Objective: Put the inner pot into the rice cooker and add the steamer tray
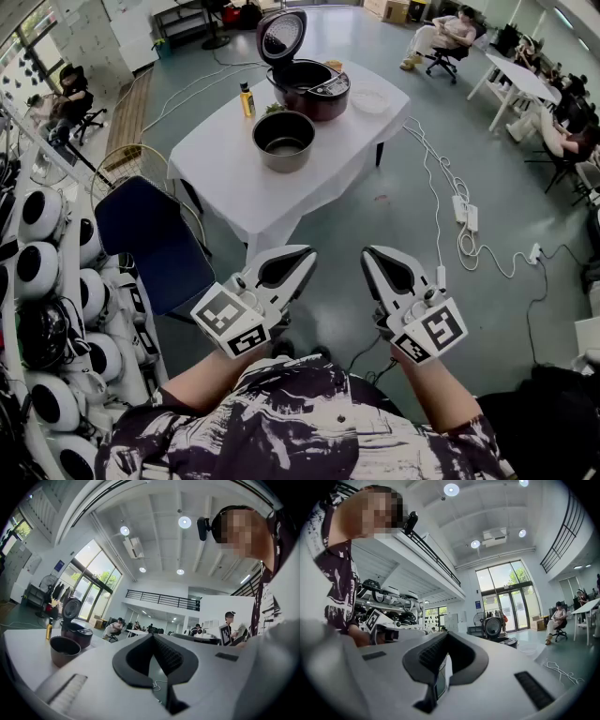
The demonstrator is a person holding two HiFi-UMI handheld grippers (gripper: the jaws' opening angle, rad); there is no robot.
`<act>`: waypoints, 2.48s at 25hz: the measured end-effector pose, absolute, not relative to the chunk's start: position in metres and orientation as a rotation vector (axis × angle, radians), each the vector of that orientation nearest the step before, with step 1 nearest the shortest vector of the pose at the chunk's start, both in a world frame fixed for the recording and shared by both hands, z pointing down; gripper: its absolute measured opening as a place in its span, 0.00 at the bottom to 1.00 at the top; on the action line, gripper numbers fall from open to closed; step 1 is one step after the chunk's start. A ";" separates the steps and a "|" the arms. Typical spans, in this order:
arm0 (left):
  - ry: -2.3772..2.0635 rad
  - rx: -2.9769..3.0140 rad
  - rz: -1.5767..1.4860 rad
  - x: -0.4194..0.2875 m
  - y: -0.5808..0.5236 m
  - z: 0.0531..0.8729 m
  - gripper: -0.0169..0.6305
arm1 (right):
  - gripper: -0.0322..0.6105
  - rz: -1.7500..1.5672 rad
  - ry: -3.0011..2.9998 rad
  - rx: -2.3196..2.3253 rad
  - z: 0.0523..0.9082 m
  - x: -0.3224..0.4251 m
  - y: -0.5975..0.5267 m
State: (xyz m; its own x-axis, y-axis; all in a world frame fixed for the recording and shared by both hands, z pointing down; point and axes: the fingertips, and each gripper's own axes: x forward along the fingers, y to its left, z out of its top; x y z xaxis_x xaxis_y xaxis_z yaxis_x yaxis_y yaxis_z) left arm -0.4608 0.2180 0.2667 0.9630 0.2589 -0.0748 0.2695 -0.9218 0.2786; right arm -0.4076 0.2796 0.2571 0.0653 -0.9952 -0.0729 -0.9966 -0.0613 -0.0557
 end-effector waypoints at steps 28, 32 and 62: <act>0.390 2.808 -0.059 -0.432 0.237 0.276 0.03 | 0.81 0.118 1.917 -2.146 0.243 -0.365 0.307; 0.368 2.823 -0.068 -0.407 0.242 0.276 0.03 | 0.81 0.099 1.961 -2.144 0.245 -0.337 0.313; 0.389 2.850 -0.072 -0.071 0.054 0.296 0.03 | 0.81 0.030 2.111 -2.135 0.264 -0.003 0.090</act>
State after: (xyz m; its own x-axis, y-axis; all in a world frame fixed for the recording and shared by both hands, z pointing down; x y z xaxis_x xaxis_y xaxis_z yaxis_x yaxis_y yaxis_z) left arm -0.0710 0.0540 0.2963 0.9629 0.2564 -0.0840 0.2695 -0.9295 0.2519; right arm -0.0027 0.0896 0.2639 0.0161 -0.9936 -0.1120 -0.9964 -0.0066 -0.0847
